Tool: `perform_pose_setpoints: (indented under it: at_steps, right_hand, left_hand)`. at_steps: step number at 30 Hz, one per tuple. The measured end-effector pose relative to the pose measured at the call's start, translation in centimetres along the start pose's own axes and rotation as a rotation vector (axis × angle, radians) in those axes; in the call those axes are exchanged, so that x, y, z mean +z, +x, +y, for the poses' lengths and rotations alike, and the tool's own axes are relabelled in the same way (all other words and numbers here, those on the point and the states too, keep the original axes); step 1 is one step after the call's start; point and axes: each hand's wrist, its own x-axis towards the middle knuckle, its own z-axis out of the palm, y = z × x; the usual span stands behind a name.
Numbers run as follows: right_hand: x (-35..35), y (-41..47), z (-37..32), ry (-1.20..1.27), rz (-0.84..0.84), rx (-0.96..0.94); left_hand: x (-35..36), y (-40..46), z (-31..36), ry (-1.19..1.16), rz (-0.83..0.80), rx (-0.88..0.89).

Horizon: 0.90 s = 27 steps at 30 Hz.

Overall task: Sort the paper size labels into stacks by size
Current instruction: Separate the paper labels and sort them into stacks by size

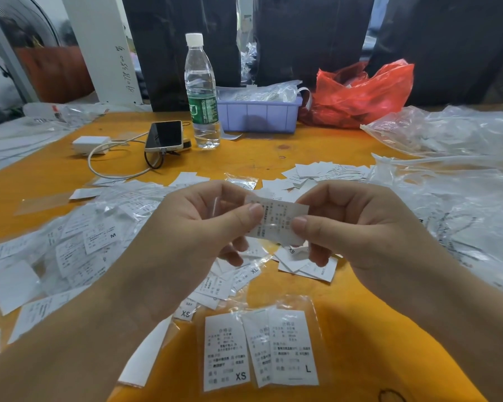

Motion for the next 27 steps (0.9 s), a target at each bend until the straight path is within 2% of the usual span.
perform_pose_setpoints:
  at_steps: [8, 14, 17, 23, 27]
  right_hand:
    - [1.0, -0.5, 0.0, -0.14, 0.014, -0.088]
    - [0.9, -0.6, -0.1, -0.182, 0.196, -0.15]
    - [1.3, -0.8, 0.0, -0.224, 0.169, -0.161]
    - [1.5, -1.1, 0.1, -0.282, 0.143, -0.168]
    - [1.3, -1.1, 0.1, -0.255, 0.022, -0.147]
  left_hand:
    - [0.6, -0.3, -0.4, 0.111, -0.035, 0.059]
    - [0.5, -0.2, -0.4, 0.026, 0.069, 0.063]
    - [0.4, -0.4, -0.3, 0.038, 0.108, 0.079]
    - [0.9, -0.4, -0.4, 0.069, 0.09, 0.085]
    - [0.8, -0.4, -0.3, 0.091, 0.105, 0.098]
